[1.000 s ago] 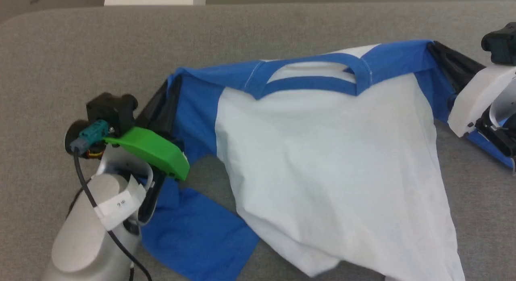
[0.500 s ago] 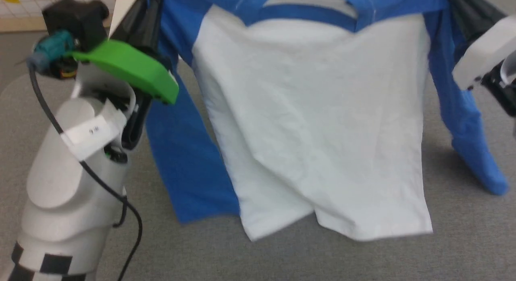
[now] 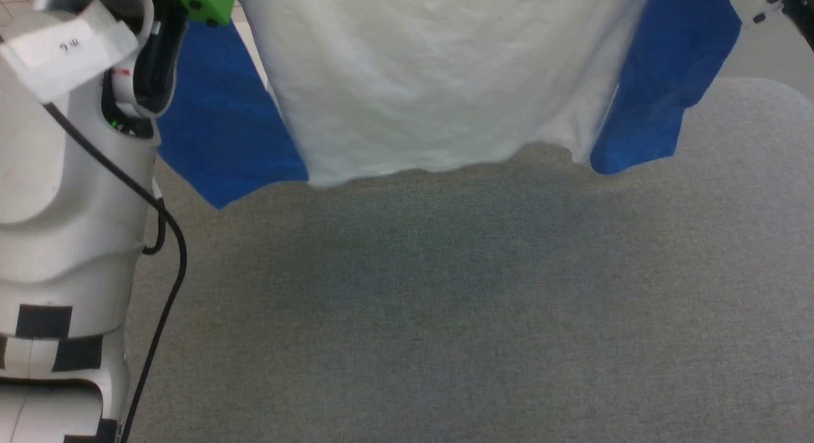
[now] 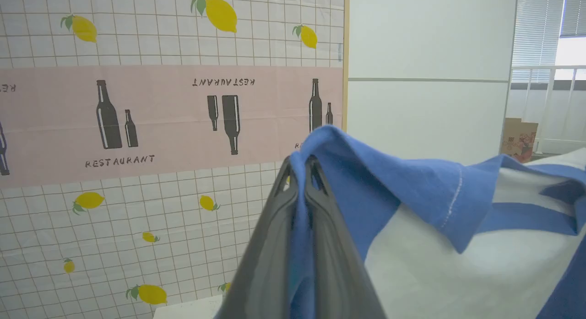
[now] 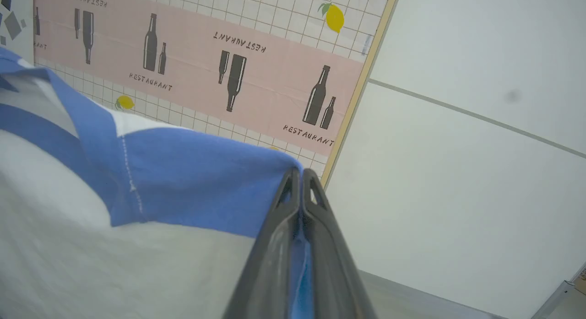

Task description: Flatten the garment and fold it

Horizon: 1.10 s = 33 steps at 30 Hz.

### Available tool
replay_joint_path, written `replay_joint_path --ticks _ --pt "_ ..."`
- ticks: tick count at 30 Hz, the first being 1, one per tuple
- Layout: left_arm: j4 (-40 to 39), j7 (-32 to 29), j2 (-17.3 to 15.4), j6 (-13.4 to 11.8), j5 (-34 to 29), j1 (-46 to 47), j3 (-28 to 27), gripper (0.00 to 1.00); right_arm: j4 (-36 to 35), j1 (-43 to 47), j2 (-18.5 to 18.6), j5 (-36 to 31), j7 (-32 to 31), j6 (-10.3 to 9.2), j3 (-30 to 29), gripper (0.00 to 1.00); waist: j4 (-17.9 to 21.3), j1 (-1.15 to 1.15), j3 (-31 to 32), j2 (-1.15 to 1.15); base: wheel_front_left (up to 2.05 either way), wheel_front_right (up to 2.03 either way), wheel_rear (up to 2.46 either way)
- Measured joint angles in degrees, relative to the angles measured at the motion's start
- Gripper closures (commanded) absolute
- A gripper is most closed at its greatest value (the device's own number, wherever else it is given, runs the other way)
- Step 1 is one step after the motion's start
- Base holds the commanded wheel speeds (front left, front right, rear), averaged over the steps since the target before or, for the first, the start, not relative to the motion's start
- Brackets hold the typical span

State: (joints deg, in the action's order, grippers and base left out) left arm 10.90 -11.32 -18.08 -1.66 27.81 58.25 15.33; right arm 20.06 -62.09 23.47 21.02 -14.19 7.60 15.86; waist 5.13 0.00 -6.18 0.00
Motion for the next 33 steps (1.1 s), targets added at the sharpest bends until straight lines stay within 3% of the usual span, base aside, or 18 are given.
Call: replay_joint_path --ticks 8,15,33 --pt "4.28 -1.91 0.15 -1.41 -0.21 6.25 0.05 1.0 6.43 -5.59 -3.0 -1.97 -1.1 0.0 -1.7 1.0 0.48 0.0 -3.22 0.0 0.0 0.0 0.0" --pt "7.14 -1.0 0.87 -2.69 -1.66 15.46 0.0 1.0 10.76 -14.66 -4.34 -7.5 1.97 0.0 -3.55 1.0 0.85 0.0 -9.05 0.0 0.0 0.0 0.0" --pt "16.47 11.05 2.86 -1.3 -3.37 30.33 -0.22 1.0 19.31 -30.23 -5.27 -17.89 13.08 0.0 -6.54 1.0 -0.12 0.01 -24.93 0.0 0.0 0.0 0.0"
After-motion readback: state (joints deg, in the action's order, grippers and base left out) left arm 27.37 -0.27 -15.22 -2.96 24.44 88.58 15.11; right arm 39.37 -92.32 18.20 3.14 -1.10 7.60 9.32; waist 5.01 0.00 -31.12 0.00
